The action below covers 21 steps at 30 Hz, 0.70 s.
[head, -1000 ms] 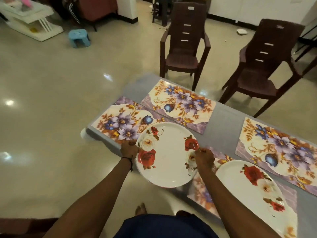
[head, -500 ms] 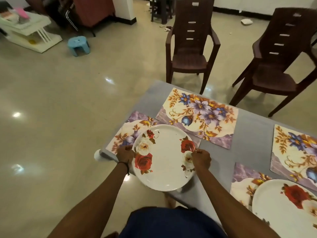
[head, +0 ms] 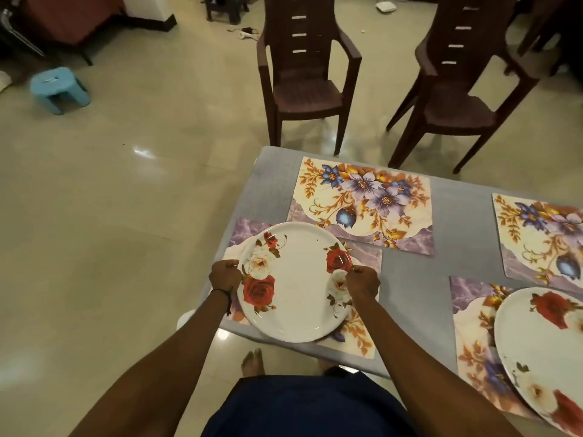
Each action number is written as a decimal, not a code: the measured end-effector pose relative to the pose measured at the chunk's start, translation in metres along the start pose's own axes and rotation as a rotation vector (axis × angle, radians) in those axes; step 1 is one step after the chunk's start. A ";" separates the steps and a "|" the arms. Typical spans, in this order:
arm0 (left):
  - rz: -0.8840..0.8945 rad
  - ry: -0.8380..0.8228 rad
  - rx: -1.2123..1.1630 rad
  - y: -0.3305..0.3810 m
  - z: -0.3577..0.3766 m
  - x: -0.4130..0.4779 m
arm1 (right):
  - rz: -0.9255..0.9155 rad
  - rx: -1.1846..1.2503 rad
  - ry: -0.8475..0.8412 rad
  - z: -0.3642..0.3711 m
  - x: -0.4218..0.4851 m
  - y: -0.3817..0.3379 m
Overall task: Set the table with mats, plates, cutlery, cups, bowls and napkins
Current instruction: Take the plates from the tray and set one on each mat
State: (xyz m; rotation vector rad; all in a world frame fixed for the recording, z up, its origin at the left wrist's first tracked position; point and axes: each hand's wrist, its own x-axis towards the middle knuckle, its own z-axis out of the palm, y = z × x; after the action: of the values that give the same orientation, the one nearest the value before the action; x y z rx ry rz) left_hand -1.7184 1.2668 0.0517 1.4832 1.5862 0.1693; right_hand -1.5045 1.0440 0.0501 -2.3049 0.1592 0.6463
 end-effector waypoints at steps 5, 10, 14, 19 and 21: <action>0.083 -0.117 0.096 0.008 -0.007 0.015 | 0.015 -0.012 0.047 0.010 -0.015 -0.004; 0.163 -0.262 0.164 0.014 -0.016 0.012 | 0.082 -0.078 0.037 0.011 -0.028 -0.003; 0.212 -0.280 0.190 0.022 -0.021 0.017 | 0.103 -0.084 0.016 0.012 -0.035 -0.006; 0.134 -0.286 0.068 0.016 -0.022 0.018 | 0.105 -0.118 -0.033 -0.003 -0.040 -0.002; 0.123 -0.288 0.066 0.011 -0.020 0.023 | 0.106 -0.098 -0.071 -0.006 -0.041 -0.001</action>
State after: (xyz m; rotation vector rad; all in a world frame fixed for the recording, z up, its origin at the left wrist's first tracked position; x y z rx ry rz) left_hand -1.7202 1.2980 0.0584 1.5792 1.2820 -0.0277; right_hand -1.5378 1.0376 0.0746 -2.3760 0.2225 0.8047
